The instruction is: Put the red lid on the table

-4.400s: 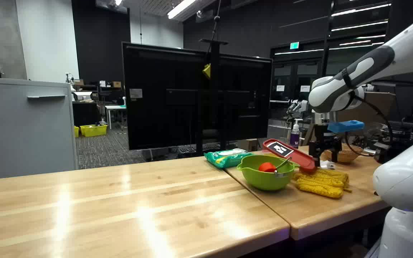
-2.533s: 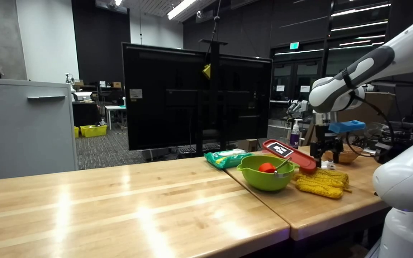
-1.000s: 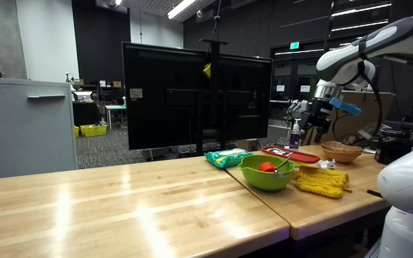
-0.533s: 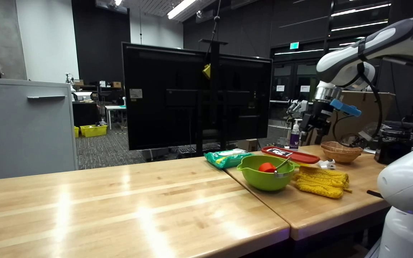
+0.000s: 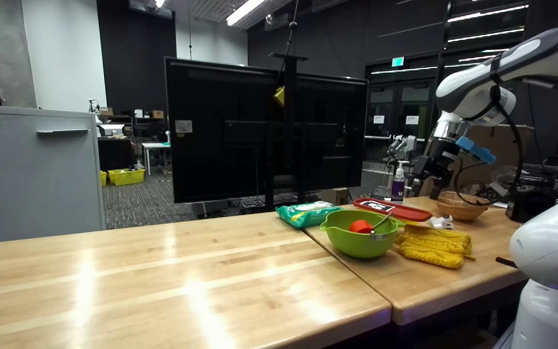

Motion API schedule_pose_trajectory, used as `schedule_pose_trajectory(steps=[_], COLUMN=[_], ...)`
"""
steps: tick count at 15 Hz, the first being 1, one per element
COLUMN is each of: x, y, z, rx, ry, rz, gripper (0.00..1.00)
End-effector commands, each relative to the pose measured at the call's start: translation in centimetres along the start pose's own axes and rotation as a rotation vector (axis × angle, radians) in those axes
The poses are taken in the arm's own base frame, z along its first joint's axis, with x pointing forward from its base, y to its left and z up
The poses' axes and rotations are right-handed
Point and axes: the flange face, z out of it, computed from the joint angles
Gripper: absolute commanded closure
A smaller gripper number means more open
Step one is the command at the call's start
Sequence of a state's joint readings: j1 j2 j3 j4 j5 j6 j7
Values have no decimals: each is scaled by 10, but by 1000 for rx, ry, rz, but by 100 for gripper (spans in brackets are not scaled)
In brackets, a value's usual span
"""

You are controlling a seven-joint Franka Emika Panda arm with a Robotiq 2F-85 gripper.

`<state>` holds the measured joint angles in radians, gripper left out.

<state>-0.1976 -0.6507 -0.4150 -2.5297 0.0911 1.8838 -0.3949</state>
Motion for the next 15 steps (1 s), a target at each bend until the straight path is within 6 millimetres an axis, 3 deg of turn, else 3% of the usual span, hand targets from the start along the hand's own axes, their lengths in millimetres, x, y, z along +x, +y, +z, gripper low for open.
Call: schedule_pose_trajectory(steps=[1,15], x=[-8,-11], y=[12,48], z=[4,35], rx=[74,224], ry=[20,39], rz=[3,28], gripper=[0,0])
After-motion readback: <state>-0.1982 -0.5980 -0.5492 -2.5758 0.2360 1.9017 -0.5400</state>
